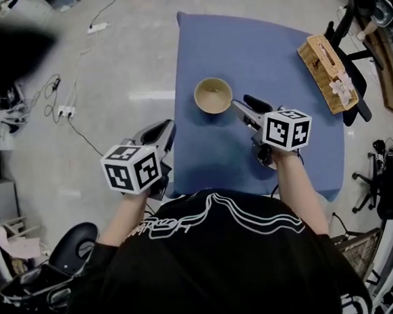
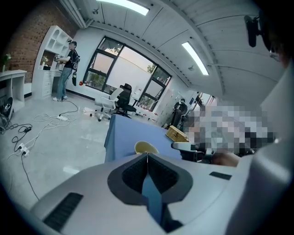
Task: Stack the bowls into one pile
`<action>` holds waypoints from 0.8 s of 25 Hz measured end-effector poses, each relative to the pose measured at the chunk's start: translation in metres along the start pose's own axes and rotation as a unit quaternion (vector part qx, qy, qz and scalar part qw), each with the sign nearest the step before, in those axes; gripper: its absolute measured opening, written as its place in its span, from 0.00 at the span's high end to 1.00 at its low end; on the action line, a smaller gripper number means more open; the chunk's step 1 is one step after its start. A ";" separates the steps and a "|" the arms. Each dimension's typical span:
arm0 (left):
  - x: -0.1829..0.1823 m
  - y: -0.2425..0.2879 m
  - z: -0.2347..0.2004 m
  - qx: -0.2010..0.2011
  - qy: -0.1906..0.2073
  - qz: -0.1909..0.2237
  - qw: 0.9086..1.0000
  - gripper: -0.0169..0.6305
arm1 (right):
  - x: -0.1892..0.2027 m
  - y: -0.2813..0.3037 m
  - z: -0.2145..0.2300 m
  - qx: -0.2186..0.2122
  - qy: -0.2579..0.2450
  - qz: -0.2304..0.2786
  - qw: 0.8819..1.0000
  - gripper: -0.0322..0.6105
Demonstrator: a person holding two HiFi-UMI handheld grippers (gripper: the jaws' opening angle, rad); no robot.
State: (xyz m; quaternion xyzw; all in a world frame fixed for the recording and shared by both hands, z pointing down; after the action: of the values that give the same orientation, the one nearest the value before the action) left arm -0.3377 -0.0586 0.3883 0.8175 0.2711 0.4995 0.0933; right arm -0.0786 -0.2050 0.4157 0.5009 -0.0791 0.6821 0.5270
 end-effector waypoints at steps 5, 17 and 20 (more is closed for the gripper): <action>-0.005 0.004 -0.016 0.001 -0.001 -0.002 1.000 0.94 | 0.004 0.023 0.005 0.015 0.010 -0.018 1.000 0.61; -0.004 0.008 -0.038 -0.012 -0.010 -0.004 1.000 0.94 | 0.015 0.065 0.032 0.080 0.040 -0.058 0.994 0.63; -0.003 0.010 -0.042 -0.011 -0.010 -0.007 1.000 0.94 | 0.019 0.072 0.035 0.085 0.049 -0.065 0.993 0.64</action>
State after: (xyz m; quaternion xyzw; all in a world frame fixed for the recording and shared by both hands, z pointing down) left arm -0.3721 -0.0735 0.4103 0.8195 0.2701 0.4938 0.1083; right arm -0.1139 -0.2463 0.4776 0.5141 0.0375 0.6740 0.5292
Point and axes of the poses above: the fingertips, and each gripper's own axes: y forward along the fingers, z to its right, x out of its underside, the point moved 9 cm from there along -y, backward along the fingers, and after that the axes turned 6 degrees about z, right-handed, at the moved point
